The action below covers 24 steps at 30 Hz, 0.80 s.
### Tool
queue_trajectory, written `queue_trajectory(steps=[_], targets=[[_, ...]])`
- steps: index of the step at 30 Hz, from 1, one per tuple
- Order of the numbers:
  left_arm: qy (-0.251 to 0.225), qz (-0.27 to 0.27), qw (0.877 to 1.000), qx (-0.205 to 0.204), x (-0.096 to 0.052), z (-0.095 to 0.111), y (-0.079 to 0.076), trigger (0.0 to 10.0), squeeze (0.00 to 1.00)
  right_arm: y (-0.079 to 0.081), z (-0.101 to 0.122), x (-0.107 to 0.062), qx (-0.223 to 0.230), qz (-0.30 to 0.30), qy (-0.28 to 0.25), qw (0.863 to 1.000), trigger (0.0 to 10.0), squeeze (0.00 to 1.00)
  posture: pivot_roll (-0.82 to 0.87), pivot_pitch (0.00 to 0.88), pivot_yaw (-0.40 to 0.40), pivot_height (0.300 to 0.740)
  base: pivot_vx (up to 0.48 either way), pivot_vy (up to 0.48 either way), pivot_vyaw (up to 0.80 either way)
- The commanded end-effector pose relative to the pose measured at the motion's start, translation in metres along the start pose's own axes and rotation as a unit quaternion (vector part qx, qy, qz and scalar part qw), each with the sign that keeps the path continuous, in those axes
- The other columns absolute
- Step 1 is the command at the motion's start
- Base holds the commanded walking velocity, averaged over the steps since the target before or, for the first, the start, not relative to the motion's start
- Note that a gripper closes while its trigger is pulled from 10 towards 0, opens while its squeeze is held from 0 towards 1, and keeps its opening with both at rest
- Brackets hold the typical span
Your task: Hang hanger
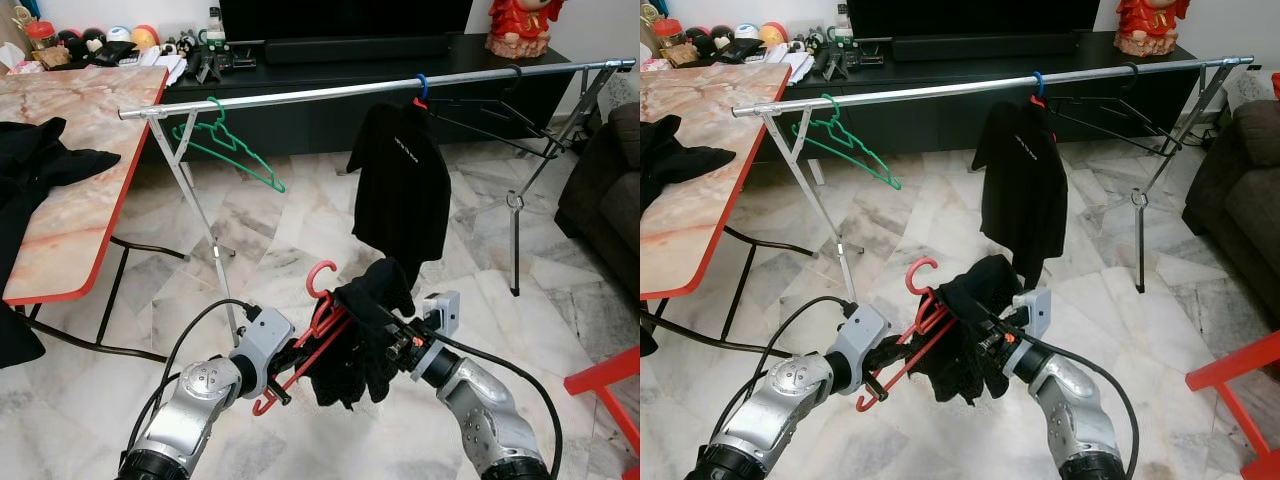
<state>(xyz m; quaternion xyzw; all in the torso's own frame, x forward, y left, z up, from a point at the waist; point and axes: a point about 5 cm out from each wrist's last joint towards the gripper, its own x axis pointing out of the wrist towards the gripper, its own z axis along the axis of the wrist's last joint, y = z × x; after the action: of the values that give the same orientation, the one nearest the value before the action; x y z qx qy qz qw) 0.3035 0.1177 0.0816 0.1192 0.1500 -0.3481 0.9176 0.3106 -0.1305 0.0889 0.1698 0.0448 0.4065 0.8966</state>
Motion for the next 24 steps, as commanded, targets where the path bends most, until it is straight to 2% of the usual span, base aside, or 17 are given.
queue_trajectory(steps=[1,3,4,8,17,24], targets=[[-0.014,0.007,1.000,-0.023,-0.002,0.003,0.004,10.0,0.00,0.001,-0.004,-0.002,-0.005,-0.002,0.011,1.000,10.0,0.00,-0.01,0.115,0.000,0.740,0.000,0.000,0.00],[-0.020,0.005,0.999,-0.033,-0.002,0.004,0.003,10.0,0.00,0.000,-0.006,-0.003,-0.004,-0.008,0.020,1.000,10.0,0.20,-0.01,0.116,-0.001,0.740,0.000,0.000,0.00],[-0.023,0.004,0.999,-0.038,-0.002,0.005,0.003,10.0,0.00,-0.001,-0.008,-0.004,-0.006,-0.015,0.025,1.000,10.0,1.00,-0.01,0.120,-0.003,0.740,0.000,0.000,0.00],[-0.024,0.005,0.999,-0.038,-0.002,0.005,0.003,10.0,0.00,-0.006,-0.012,-0.005,-0.012,-0.046,0.040,0.998,10.0,1.00,-0.01,0.121,-0.003,0.740,0.000,0.000,0.00],[-0.032,0.019,0.998,-0.050,-0.001,0.009,0.007,10.0,0.00,-0.004,-0.014,-0.006,-0.020,-0.043,0.048,0.998,10.0,1.00,-0.02,0.129,-0.005,0.740,0.000,0.000,0.00],[-0.045,0.043,0.996,-0.061,-0.001,0.011,0.009,10.0,0.00,0.004,-0.018,-0.010,-0.027,-0.021,0.061,0.998,10.0,1.00,-0.02,0.135,-0.010,0.740,0.000,0.000,0.00]])
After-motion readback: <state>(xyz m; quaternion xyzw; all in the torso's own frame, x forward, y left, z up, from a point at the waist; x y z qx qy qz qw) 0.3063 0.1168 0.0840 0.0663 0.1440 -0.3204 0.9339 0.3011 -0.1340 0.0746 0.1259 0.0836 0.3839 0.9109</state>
